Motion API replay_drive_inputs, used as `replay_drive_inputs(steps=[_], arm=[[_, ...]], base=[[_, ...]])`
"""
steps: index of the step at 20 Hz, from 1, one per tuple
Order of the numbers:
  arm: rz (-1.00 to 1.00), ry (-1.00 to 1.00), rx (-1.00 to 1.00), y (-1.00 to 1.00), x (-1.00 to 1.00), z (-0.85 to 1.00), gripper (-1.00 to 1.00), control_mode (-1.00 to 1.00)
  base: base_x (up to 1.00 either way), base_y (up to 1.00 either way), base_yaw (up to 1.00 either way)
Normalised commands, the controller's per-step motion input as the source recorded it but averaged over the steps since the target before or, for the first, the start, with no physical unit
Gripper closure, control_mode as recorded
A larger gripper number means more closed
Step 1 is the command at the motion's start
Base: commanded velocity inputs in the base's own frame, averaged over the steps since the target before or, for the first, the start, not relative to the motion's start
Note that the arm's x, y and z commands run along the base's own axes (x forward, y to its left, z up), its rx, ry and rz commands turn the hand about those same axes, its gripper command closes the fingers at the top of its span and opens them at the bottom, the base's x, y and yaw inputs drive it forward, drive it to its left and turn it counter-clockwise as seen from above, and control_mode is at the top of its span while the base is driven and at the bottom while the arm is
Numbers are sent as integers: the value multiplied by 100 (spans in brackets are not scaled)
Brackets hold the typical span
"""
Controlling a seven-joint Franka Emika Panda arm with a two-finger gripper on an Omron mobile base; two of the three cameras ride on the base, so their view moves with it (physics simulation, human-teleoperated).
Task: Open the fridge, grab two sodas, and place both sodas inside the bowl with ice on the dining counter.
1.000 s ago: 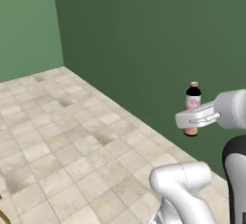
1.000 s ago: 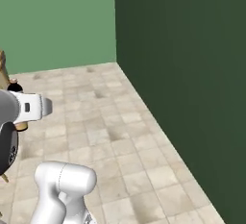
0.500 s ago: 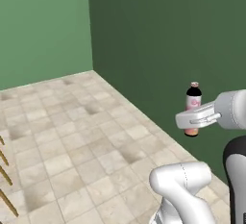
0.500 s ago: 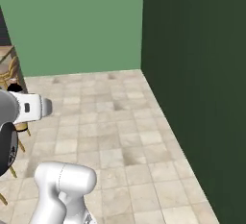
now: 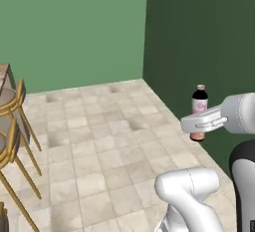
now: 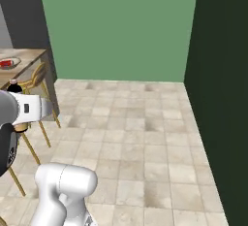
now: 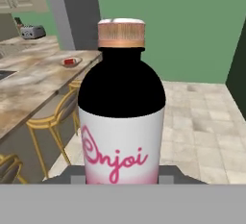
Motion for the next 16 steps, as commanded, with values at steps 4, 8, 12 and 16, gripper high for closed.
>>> replay_drive_inputs(steps=[4,8,12,16], arm=[[0,0,0,0,0,0,100,100],[0,0,0,0,0,0,100,100],[0,0,0,0,0,0,100,100],[0,0,0,0,0,0,100,100]], base=[[100,-17,44],[100,-20,44],[100,-26,43],[99,-33,42]])
